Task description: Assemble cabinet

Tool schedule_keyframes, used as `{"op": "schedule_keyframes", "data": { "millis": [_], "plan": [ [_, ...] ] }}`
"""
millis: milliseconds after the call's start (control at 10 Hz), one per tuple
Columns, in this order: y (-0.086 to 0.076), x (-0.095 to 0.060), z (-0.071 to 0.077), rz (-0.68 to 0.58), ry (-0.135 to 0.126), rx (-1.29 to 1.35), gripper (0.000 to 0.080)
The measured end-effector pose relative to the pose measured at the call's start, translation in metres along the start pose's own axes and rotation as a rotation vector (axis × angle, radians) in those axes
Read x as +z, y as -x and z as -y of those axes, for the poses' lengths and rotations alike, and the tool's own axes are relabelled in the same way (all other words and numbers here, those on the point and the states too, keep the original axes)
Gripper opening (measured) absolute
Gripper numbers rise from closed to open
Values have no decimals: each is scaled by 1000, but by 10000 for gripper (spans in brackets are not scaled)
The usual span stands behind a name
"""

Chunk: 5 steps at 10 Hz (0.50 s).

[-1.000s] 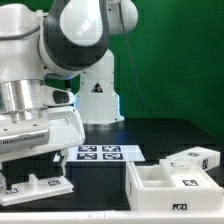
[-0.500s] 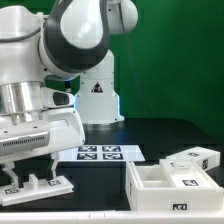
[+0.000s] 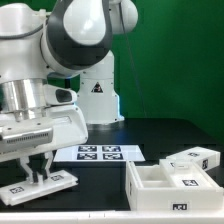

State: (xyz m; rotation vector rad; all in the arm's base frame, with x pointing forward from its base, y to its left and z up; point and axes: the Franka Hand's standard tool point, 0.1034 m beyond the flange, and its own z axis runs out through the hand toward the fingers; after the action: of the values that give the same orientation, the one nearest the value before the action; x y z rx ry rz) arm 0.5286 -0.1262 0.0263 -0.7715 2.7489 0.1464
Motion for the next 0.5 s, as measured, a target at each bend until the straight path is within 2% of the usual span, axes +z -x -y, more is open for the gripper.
{"op": "schedule_keyframes", "data": {
  "millis": [300, 500],
  "plan": [
    [5, -24, -25, 30, 19, -50, 64],
    [2, -22, -26, 22, 22, 115, 64]
  ]
}}
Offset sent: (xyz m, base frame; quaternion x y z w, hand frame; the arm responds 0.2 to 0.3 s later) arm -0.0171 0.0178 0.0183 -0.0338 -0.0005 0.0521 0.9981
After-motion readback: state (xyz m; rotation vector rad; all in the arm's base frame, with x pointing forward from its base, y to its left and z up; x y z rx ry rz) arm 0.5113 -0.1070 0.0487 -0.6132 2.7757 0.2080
